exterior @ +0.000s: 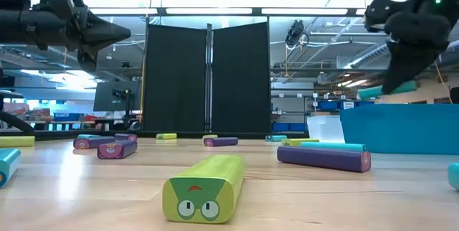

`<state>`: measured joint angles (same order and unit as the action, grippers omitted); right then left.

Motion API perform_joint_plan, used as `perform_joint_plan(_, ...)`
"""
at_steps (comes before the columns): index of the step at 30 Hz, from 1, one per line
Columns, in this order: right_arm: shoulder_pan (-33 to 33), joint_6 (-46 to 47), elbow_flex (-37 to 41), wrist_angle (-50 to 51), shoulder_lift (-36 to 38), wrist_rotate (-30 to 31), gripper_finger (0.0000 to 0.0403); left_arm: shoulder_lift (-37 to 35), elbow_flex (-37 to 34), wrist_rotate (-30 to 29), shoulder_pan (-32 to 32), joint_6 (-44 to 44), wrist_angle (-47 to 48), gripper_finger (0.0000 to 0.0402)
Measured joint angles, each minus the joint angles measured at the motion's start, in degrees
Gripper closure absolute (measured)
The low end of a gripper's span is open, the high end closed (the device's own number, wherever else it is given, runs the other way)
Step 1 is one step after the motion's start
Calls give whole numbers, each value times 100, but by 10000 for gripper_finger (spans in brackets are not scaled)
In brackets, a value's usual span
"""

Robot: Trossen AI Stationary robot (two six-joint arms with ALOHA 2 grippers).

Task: Sort blocks
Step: Put the light blue block into the blue bin, then put the light green block into the yellow bin

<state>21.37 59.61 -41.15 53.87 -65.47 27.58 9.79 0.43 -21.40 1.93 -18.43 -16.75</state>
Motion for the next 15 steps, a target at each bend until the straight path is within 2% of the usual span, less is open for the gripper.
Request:
perform_joint_plan(5,-84,59,0,50,0,-10,147,119,-1,-306,-1,10,0,385)
perform_joint_plan(8,-131,93,0,15,0,-6,110,212,-2,-354,0,12,-1,385)
perform_joint_plan(11,-131,-110,0,-578,0,23,94,323,0,-358,-2,12,1,385)
perform_joint_plan(15,-189,-995,-12,-2134,-78,186,97,471,0,-367,-2,12,-2,385)
